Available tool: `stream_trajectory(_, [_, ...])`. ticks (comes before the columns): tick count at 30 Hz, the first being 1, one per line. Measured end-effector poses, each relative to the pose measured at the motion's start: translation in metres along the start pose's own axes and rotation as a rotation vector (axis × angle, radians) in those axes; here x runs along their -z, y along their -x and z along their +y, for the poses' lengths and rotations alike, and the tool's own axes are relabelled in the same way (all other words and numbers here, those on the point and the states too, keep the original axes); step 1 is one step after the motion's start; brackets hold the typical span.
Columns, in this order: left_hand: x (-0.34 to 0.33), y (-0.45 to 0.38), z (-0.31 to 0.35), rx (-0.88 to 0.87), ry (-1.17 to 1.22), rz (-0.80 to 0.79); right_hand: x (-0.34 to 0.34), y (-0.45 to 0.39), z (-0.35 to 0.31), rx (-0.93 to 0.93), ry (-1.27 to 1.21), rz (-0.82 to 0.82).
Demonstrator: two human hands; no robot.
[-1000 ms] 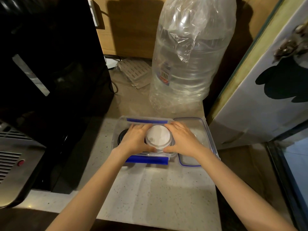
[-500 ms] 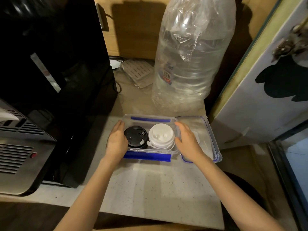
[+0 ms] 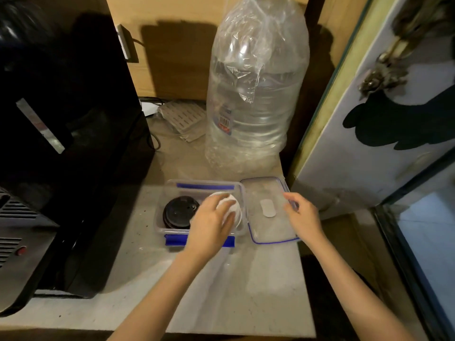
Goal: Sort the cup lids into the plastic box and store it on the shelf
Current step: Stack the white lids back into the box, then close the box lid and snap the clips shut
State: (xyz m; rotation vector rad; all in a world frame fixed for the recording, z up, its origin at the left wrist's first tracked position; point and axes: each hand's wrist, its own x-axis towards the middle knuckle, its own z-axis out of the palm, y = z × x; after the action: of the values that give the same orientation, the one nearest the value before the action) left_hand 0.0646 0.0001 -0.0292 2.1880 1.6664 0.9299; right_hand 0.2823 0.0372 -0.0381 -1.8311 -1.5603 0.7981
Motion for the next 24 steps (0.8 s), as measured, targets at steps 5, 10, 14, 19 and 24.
stream_trajectory(5, [-0.056,-0.002,0.047,-0.131,0.077,-0.305,0.009,-0.002,0.03,-0.12,0.116,0.029])
stream_trajectory(10, [-0.094,0.0,0.057,-0.044,-0.067,-0.522,0.001,0.0,0.044,-0.175,0.163,-0.006])
stream_trajectory(14, [-0.106,0.004,0.053,-0.108,-0.175,-0.548,0.001,-0.001,0.048,-0.176,0.155,0.03])
stream_trajectory(19, [-0.099,0.003,0.057,-0.182,-0.162,-0.491,0.011,-0.009,0.043,-0.289,-0.13,0.122])
stream_trajectory(24, [-0.084,-0.001,0.062,-0.216,0.104,-0.086,0.031,-0.022,0.029,-0.426,-0.767,0.19])
